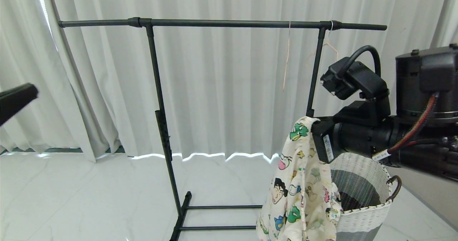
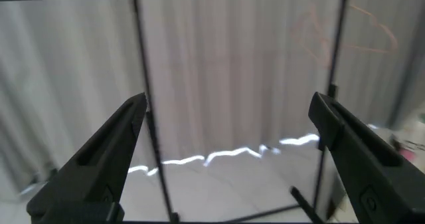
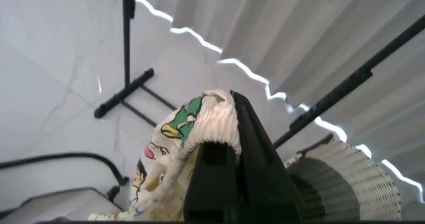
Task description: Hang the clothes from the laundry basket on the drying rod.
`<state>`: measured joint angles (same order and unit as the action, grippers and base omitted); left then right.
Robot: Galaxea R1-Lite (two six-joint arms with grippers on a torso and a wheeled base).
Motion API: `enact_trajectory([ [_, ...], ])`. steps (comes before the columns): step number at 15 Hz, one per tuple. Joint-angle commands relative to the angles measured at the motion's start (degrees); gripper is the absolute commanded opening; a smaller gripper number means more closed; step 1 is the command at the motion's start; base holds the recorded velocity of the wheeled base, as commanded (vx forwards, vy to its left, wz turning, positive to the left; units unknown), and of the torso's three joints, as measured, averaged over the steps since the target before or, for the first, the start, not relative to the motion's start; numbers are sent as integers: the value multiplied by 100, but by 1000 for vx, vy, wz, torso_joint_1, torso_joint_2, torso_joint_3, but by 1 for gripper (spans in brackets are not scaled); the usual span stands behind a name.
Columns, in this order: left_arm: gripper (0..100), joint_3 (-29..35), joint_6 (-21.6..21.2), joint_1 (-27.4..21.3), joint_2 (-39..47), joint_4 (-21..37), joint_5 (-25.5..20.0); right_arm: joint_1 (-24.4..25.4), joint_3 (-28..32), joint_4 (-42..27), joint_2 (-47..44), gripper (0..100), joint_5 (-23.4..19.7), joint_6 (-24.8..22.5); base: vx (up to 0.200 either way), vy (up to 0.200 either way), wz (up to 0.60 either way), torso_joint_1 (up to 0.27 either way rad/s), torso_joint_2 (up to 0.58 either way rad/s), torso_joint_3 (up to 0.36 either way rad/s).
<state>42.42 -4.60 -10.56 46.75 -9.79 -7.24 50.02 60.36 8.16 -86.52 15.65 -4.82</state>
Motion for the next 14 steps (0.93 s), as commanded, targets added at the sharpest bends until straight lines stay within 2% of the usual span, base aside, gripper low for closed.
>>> enact_trajectory([
  [1, 100, -199, -50, -1555, 1187, -181, 364, 61, 161, 283, -331, 0, -1, 7, 0, 0, 0, 0, 0, 0],
  [3, 100, -437, -41, -2214, 1574, -383, 733, 96, 266, 432, -463, 0, -1, 7, 0, 0, 0, 0, 0, 0],
  [4, 100, -533, 20, -2768, 1952, -744, 953, 140, 416, 494, -577, 0, -10, 16, 0, 0, 0, 0, 0, 0],
  [5, 100, -542, 64, -2882, 2040, -832, 1005, 149, 451, 512, -603, 0, -10, 16, 0, 0, 0, 0, 0, 0],
  [6, 100, -533, 460, -3655, 2532, -1280, 1454, 210, 679, 661, -770, 0, -10, 7, 0, 0, 0, 0, 0, 0],
  [7, 100, -533, 776, -4147, 2822, -1508, 1875, 228, 820, 696, -849, 0, -1, 7, 0, 0, 0, 0, 0, 0],
  [9, 100, -533, 1611, -4982, 3446, -1763, 2904, 272, 1040, 696, -946, 0, -10, 7, 0, 0, 0, 0, 0, 0],
  [10, 100, -533, 2033, -5272, 3736, -1913, 3273, 298, 1092, 696, -972, 0, -10, 7, 0, 0, 0, 0, 0, 0],
  [11, 100, -577, 2173, -5360, 3859, -1974, 3352, 360, 1101, 696, -981, 0, -10, 7, 0, 0, 0, 0, 0, 0],
  [14, 100, -630, 2112, -5246, 4079, -1983, 3352, 606, 1092, 696, -911, 0, -10, 16, 0, 0, 0, 0, 0, 0],
])
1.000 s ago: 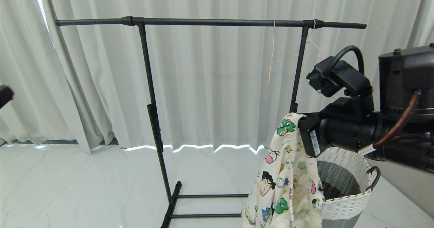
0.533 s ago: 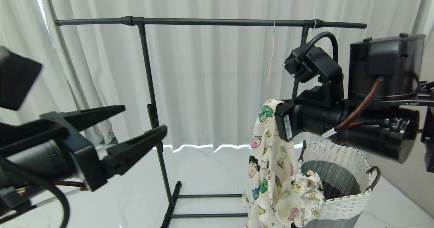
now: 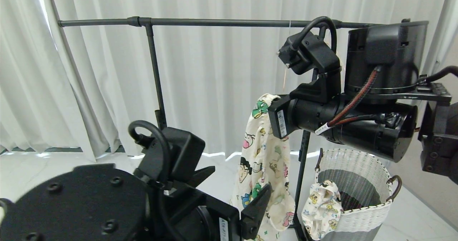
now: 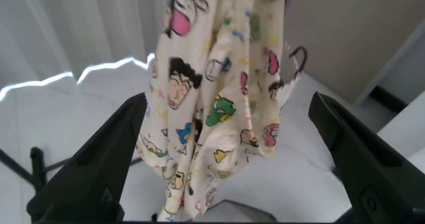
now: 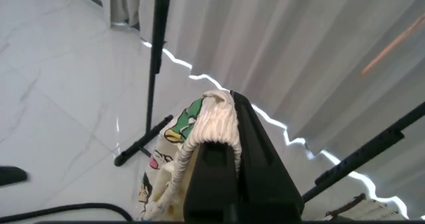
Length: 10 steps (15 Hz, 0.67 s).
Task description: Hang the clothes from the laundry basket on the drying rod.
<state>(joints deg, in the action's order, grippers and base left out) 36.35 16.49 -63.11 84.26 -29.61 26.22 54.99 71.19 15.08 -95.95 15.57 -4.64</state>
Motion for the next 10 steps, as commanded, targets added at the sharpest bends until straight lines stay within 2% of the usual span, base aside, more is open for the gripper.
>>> enact_trajectory([
  [1, 100, -32, 3, 80, 451, -1, 6, 205, 9, 4, 50, 0, -1, -1, 0, 0, 0, 0, 0, 0],
  [7, 100, -374, -15, 326, 881, -1, 15, 398, 9, 4, 200, 0, -1, -28, 0, 0, 0, 0, 0, 0],
  [8, 100, -691, -278, 326, 969, -10, 15, 398, 0, 4, 270, 0, -1, -28, 0, 0, 0, 0, 0, 0],
  [10, 100, -823, -419, 326, 1022, -133, 15, 416, -27, -5, 340, 0, -1, -28, 0, 0, 0, 0, 0, 0],
])
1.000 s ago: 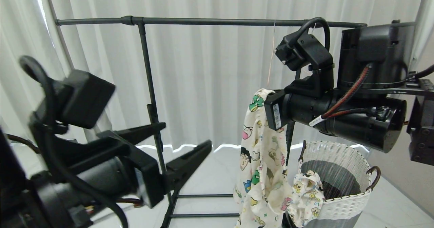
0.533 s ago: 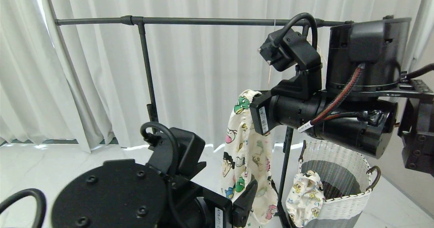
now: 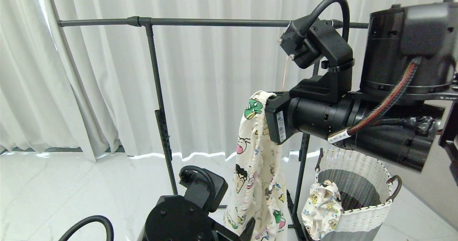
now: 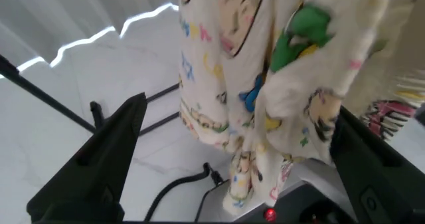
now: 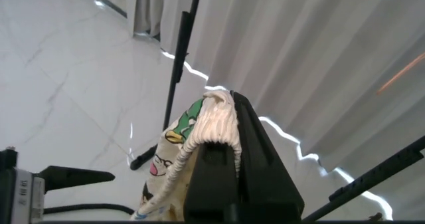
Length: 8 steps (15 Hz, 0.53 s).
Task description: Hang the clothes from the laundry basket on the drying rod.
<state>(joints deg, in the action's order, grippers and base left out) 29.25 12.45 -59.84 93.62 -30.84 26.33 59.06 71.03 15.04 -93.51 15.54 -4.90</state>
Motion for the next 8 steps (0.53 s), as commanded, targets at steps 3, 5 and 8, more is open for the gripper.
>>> enact_trajectory([
  [3, 100, -288, -14, -1, 86, -36, 4, 17, -55, -1, 211, 0, 10, -2, 0, 0, 0, 0, 0, 0],
  [5, 100, -446, -14, -10, 42, -159, 4, 9, -230, -1, 307, 0, 19, -11, 0, 0, 0, 0, 0, 0],
  [8, 0, -534, -128, -10, 7, -361, 4, 9, -582, -1, 554, 0, 28, -20, 0, 0, 0, 0, 0, 0],
])
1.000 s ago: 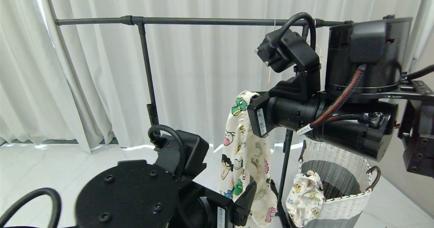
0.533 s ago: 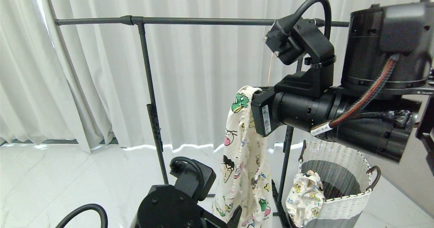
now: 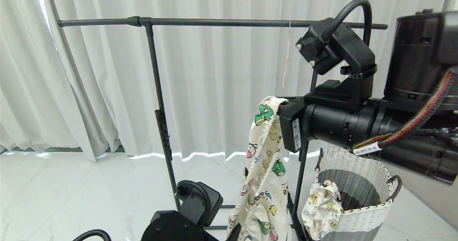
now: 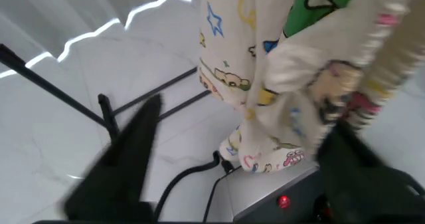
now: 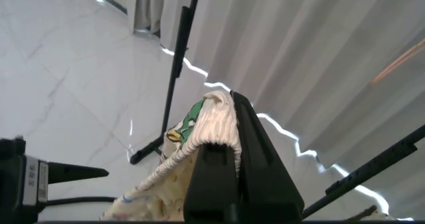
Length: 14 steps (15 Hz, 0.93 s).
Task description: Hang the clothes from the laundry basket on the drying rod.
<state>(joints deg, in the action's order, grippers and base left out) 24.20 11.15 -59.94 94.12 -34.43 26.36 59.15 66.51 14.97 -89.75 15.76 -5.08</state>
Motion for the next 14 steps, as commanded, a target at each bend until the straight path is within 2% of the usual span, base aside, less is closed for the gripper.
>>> enact_trajectory([
  [1, 0, -38, -78, 0, -114, -3, 1, -17, -270, -12, 300, 0, 32, -1, 0, 0, 0, 0, 0, 0],
  [2, 0, -64, -280, -9, -263, 15, 1, -79, -437, -20, 458, 0, 173, -1, 0, 0, 0, 0, 0, 0],
  [4, 0, -372, -948, -18, -755, -3, 36, -264, -877, -38, 854, 0, 533, -1, 0, 0, 0, 0, 0, 0],
  [6, 0, -513, -1107, 9, -1282, -3, 107, -457, -1290, -187, 1355, 0, 586, 7, 0, 0, 0, 0, 0, 0],
  [7, 0, -346, -1124, 18, -1467, -3, 326, -510, -1439, -442, 1601, 0, 586, -1, 0, 0, 0, 0, 0, 0],
  [9, 0, 577, -1142, 343, -1599, 191, 493, -545, -1474, -1040, 2023, 0, 586, 7, 0, 0, 0, 0, 0, 0],
  [11, 0, 1676, -1142, 659, -1625, 920, 493, -545, -1281, -1453, 2207, 0, 586, -1, 0, 0, 0, 0, 0, 0],
  [12, 0, 2775, -1142, 870, -1608, 1817, 493, -545, -912, -1954, 2304, 0, 559, -1, 0, 0, 0, 0, 0, 0],
  [14, 0, 4084, -1142, 1028, -1573, 3109, 441, -545, -95, -2894, 2330, 0, 524, -1, 0, 0, 0, 0, 0, 0],
])
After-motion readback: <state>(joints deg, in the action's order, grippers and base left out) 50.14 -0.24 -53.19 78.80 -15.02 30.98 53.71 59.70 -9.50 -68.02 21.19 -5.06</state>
